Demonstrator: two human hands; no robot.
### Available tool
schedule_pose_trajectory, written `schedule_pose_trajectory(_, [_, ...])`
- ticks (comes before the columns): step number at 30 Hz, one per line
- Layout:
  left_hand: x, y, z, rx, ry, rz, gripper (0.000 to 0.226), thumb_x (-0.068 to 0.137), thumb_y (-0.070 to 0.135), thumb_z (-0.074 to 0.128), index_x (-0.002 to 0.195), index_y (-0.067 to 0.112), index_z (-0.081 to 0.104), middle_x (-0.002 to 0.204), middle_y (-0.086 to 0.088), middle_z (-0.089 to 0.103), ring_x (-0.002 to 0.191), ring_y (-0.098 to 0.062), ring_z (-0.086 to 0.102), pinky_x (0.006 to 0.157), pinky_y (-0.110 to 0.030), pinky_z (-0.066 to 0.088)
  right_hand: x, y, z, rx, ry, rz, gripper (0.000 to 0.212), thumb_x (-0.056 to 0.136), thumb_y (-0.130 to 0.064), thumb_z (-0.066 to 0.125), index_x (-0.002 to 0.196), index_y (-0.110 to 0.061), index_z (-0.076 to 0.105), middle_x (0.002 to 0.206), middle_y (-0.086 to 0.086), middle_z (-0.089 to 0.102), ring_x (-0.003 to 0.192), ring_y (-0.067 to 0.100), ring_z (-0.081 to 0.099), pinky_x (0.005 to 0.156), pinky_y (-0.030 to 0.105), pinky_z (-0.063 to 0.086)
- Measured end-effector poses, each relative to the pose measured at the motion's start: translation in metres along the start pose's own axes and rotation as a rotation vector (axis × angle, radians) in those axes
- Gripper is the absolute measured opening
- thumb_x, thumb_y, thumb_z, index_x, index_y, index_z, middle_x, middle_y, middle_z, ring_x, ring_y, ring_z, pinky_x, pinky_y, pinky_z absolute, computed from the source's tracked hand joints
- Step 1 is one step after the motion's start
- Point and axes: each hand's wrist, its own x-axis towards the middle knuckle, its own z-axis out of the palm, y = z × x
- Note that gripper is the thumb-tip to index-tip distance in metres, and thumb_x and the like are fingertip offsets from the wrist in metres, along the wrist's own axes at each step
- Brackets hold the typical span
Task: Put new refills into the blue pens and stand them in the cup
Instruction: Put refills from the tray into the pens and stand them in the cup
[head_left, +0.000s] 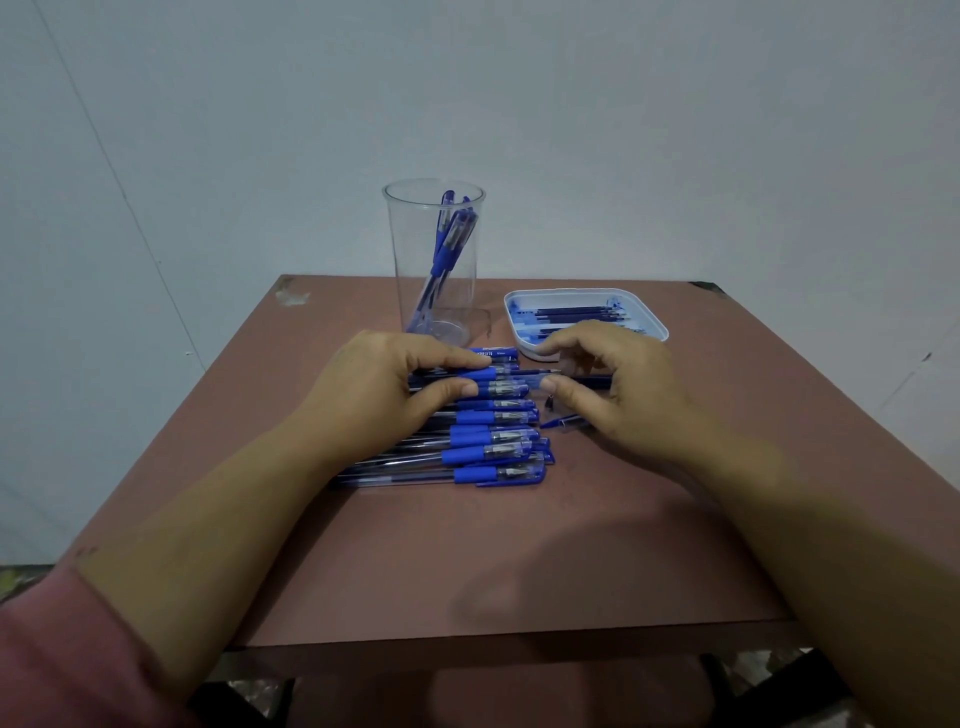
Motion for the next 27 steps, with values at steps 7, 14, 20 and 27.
schedule_pose_trajectory(7, [-0.001, 0.001, 0.001, -0.01, -0.005, -0.001, 0.029, 0.082, 0.031, 0.075, 0.109, 0.04, 0.071, 0.097, 0.016, 0.074, 0.089, 0.001, 0.066, 0.08, -0.031, 0.056, 0.002, 0.005, 0.007, -0.002, -0.07, -0.05, 0.02, 0.091, -0.027, 0.061, 0.109, -0.026, 0.071, 0.089, -0.006, 0.064, 0.086, 0.01, 0.059, 0.077, 0.033, 0.05])
schedule_pose_trajectory(14, [-0.001, 0.002, 0.0, 0.001, -0.005, -0.007, 0.028, 0.083, 0.031, 0.074, 0.11, 0.039, 0.071, 0.102, 0.014, 0.073, 0.092, 0.0, 0.066, 0.082, -0.031, 0.055, 0.005, 0.016, -0.012, -0.104, -0.226, 0.12, 0.025, 0.091, -0.027, 0.066, 0.111, -0.04, 0.068, 0.092, -0.007, 0.06, 0.093, 0.012, 0.052, 0.083, 0.024, 0.042])
schedule_pose_trajectory(20, [0.0, 0.001, 0.001, 0.003, -0.002, -0.007, 0.028, 0.083, 0.031, 0.074, 0.11, 0.038, 0.071, 0.101, 0.013, 0.074, 0.091, -0.001, 0.066, 0.082, -0.032, 0.056, 0.012, 0.008, -0.011, -0.148, -0.419, 0.177, 0.018, 0.086, -0.034, 0.07, 0.104, -0.036, 0.073, 0.094, -0.008, 0.058, 0.093, 0.005, 0.047, 0.076, 0.013, 0.035])
schedule_pose_trajectory(27, [0.0, 0.0, 0.0, 0.003, 0.002, -0.016, 0.027, 0.083, 0.034, 0.073, 0.109, 0.04, 0.071, 0.101, 0.016, 0.073, 0.092, 0.0, 0.066, 0.082, -0.032, 0.055, 0.007, 0.001, -0.01, 0.19, -0.122, 0.275, 0.011, 0.087, -0.021, 0.071, 0.086, -0.032, 0.07, 0.08, -0.011, 0.07, 0.076, 0.006, 0.065, 0.07, 0.023, 0.053])
